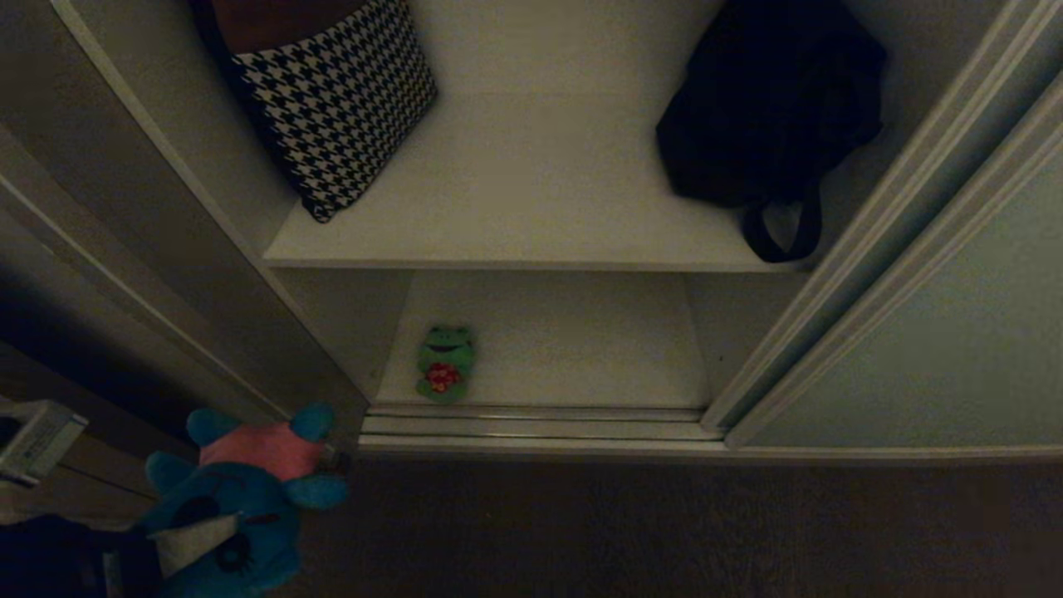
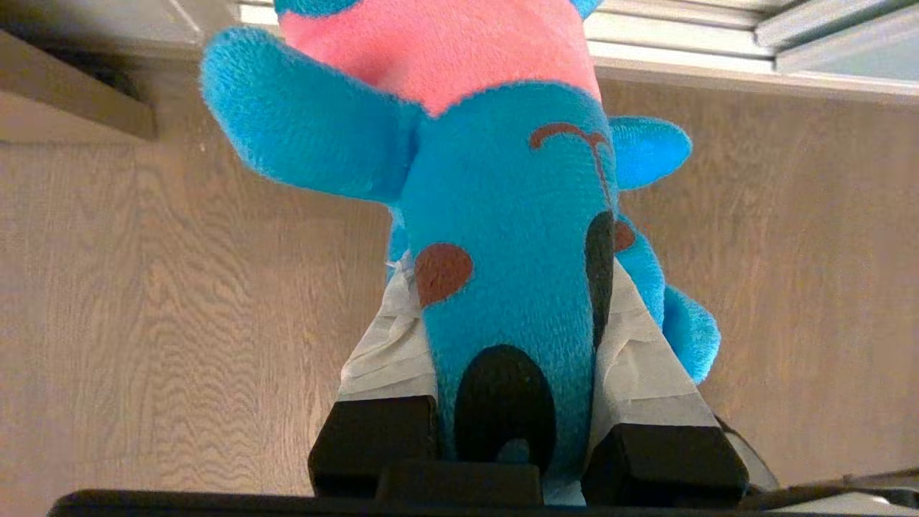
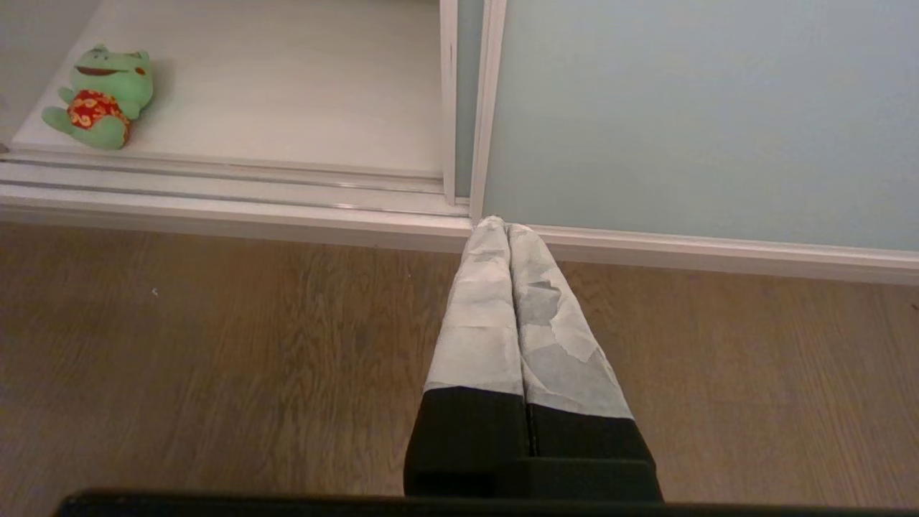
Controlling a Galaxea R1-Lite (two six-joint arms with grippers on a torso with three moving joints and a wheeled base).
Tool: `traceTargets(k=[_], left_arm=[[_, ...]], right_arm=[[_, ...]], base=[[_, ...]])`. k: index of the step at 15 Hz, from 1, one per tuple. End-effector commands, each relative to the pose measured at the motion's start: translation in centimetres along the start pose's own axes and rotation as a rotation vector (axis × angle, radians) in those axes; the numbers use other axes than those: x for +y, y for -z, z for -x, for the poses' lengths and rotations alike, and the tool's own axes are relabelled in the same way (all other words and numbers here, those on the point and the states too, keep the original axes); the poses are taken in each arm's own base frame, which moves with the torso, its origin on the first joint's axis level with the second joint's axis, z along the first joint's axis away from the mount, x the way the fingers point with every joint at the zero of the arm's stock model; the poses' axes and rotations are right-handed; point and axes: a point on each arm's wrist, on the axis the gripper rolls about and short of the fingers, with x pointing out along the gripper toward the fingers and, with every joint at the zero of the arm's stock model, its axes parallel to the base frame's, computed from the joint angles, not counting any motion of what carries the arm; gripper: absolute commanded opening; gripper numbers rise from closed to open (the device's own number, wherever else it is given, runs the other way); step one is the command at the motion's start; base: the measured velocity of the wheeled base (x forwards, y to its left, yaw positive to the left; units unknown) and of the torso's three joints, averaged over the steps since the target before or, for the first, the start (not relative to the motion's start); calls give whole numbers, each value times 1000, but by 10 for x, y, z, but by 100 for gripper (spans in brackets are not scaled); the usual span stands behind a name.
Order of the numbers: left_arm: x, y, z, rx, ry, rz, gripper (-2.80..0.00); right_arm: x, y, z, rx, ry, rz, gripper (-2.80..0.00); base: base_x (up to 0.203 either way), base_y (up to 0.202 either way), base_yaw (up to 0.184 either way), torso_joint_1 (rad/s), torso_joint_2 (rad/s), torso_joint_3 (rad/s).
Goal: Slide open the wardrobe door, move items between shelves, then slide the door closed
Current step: Place the blue doll on the lower shelf
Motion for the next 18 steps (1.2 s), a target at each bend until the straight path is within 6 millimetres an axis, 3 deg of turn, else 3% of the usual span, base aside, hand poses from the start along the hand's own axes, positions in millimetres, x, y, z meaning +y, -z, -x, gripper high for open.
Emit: traceTargets(k=[1, 6, 12, 18], left_arm=[[1, 0, -3, 11, -4, 4, -280], [-1, -1, -11, 56, 16, -14, -280], [1, -7, -52, 219, 37, -36, -280], [-22, -7, -87, 349, 150, -121, -280]], right_arm=[[0, 0, 0, -1, 1, 0, -280], [0, 0, 0, -1, 1, 0, -280], [0, 0, 0, 0, 0, 0, -280], [0, 0, 0, -1, 0, 0, -280]], base=[[0, 0, 0, 0, 0, 0], [0, 0, 0, 2, 0, -26], [0, 0, 0, 3, 1, -184], [0, 0, 0, 5, 3, -197]])
